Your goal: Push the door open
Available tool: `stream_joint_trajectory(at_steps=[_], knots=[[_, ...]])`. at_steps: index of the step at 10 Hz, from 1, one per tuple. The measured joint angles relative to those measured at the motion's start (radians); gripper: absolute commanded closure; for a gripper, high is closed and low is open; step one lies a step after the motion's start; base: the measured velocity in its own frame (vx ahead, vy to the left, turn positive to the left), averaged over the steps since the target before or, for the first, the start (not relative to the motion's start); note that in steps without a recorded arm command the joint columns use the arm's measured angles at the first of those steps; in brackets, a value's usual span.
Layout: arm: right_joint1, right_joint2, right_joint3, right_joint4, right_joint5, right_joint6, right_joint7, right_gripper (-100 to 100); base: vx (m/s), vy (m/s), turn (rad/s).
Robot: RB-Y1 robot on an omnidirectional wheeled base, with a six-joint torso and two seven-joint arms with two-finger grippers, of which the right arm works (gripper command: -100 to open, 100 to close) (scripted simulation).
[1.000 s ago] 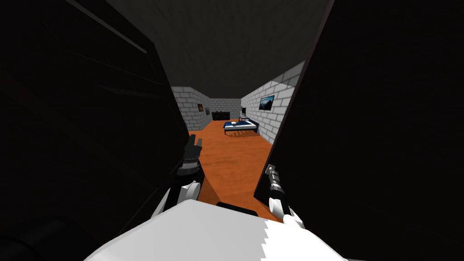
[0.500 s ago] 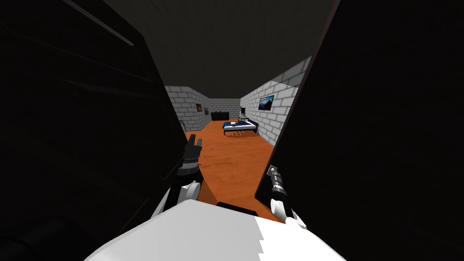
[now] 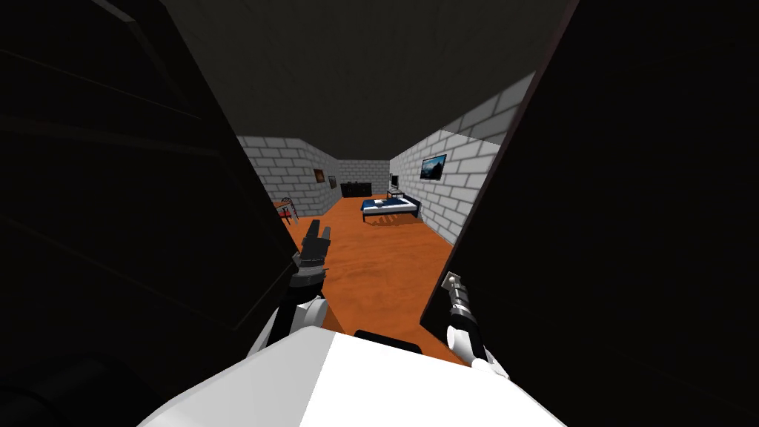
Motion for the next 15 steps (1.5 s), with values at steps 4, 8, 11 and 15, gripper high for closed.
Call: stream_joint_trajectory(at_steps=[4, 8, 11, 15], knots=[[-0.051, -0.02, -0.026, 0.117, -0.016, -0.058, -0.001, 100, 0.114, 0.026, -0.033], [-0.035, -0.02, -0.039, 0.093, -0.024, -0.042, 0.006, 100, 0.073, 0.021, -0.025], [-0.017, -0.019, -0.057, 0.061, -0.034, -0.026, 0.015, 100, 0.157, 0.024, -0.046], [-0.026, -0.032, -0.078, 0.075, -0.048, -0.029, 0.02, 100, 0.118, 0.017, -0.033]])
